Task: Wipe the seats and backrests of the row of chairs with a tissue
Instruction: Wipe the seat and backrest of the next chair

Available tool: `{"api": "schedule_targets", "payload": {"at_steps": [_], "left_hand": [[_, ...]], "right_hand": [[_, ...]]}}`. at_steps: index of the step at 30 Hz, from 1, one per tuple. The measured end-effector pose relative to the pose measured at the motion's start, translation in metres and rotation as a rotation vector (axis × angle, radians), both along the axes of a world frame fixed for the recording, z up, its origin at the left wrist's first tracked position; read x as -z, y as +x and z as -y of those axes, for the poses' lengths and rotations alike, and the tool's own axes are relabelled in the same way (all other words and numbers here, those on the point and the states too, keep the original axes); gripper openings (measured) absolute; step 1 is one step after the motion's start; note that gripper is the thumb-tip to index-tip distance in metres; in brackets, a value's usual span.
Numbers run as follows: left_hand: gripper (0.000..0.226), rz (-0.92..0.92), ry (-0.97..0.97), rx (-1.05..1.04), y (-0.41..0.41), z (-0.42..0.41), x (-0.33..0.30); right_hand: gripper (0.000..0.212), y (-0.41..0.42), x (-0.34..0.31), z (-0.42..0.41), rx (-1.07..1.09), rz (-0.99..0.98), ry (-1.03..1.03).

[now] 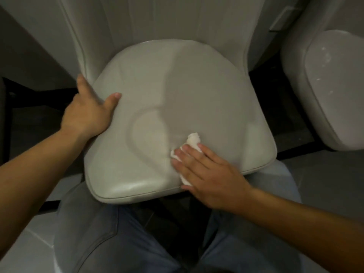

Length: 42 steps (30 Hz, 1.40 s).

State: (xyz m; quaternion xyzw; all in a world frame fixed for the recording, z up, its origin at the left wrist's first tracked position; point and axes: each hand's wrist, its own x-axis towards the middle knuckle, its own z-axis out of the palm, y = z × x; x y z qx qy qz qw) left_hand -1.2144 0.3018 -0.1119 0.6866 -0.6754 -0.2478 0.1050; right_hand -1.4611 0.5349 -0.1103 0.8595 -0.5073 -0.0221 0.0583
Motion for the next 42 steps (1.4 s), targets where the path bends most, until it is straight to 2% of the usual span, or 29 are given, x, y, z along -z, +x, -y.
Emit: {"api": "schedule_targets", "payload": {"at_steps": [4, 7, 12, 17, 20, 25, 29, 33, 37, 42], "left_hand": [[0.098, -0.005, -0.016, 0.006, -0.001, -0.001, -0.002], [0.098, -0.009, -0.017, 0.006, 0.000, -0.002, -0.004], [0.098, -0.009, -0.011, -0.012, -0.003, -0.001, -0.006], [0.100, 0.037, 0.024, -0.017, -0.003, 0.001, -0.008], [0.101, 0.072, -0.020, 0.009, -0.007, -0.003, -0.009], [0.080, 0.253, -0.150, 0.238, -0.033, -0.041, -0.012], [0.073, 0.407, -0.131, 0.357, -0.044, -0.042, -0.010], [0.086, 0.410, -0.113, 0.413, -0.052, -0.017, -0.014], [0.086, 0.422, -0.150, 0.426, -0.063, 0.022, -0.009], [0.086, 0.395, -0.116, 0.468, -0.071, 0.050, -0.006]], "right_hand": [[0.050, -0.079, -0.002, -0.016, 0.186, 0.010, -0.044], [0.053, -0.129, -0.010, -0.029, 0.362, 0.027, 0.006], [0.057, -0.127, -0.010, -0.017, 0.516, 0.180, 0.080], [0.065, -0.097, -0.019, 0.039, 0.537, 0.173, 0.238], [0.070, -0.093, -0.017, 0.082, 0.539, 0.178, 0.266], [0.072, -0.103, -0.006, 0.159, 0.583, 0.200, 0.259], [0.074, -0.114, -0.007, 0.198, 0.551, 0.159, 0.248], [0.073, -0.117, -0.011, 0.209, 0.532, 0.149, 0.242], [0.070, -0.119, -0.011, 0.195, 0.536, 0.180, 0.205], [0.085, -0.120, -0.006, 0.157, 0.570, 0.212, 0.189]]}}
